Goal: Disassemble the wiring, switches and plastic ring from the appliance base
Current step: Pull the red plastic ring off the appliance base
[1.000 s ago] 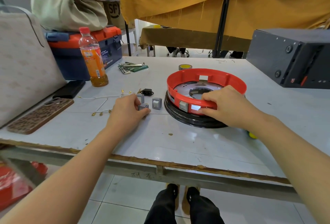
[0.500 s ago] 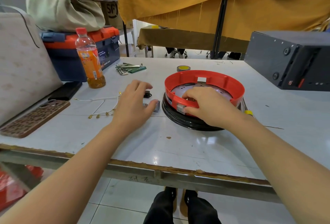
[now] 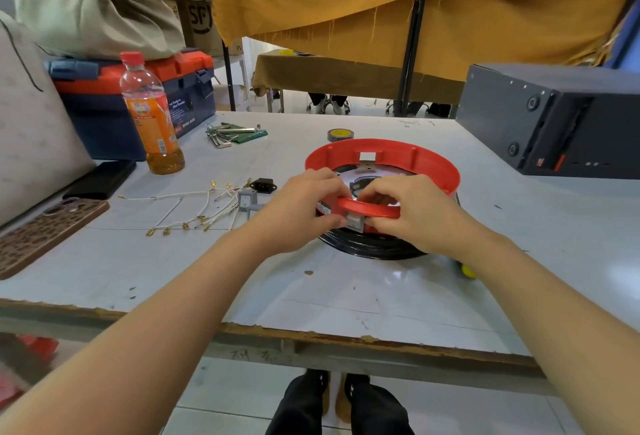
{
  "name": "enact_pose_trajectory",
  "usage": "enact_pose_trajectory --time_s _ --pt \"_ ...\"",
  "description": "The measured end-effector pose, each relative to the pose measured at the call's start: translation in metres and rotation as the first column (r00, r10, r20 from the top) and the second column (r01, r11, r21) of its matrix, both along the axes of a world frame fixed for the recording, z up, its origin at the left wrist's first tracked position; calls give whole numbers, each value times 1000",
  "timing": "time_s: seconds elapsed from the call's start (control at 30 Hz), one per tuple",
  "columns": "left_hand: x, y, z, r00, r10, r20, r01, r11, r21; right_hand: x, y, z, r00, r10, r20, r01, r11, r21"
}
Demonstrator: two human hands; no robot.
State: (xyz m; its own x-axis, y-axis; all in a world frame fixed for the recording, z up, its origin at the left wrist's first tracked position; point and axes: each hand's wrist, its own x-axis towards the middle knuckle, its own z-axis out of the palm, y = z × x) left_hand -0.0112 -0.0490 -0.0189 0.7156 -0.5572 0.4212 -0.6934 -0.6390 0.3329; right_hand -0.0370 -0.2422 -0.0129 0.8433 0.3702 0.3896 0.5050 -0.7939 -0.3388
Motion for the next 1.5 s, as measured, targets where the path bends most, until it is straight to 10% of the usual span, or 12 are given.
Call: enact_pose_trajectory --time_s 0.57,1.5 --pt "13 -2 12 997 -21 -75 41 961 272 10 -3 2 996 -65 -66 42 952 -302" --pt "12 -10 -1 996 -66 -58 73 990 124 8 -7 -11 991 45 123 -10 963 -268"
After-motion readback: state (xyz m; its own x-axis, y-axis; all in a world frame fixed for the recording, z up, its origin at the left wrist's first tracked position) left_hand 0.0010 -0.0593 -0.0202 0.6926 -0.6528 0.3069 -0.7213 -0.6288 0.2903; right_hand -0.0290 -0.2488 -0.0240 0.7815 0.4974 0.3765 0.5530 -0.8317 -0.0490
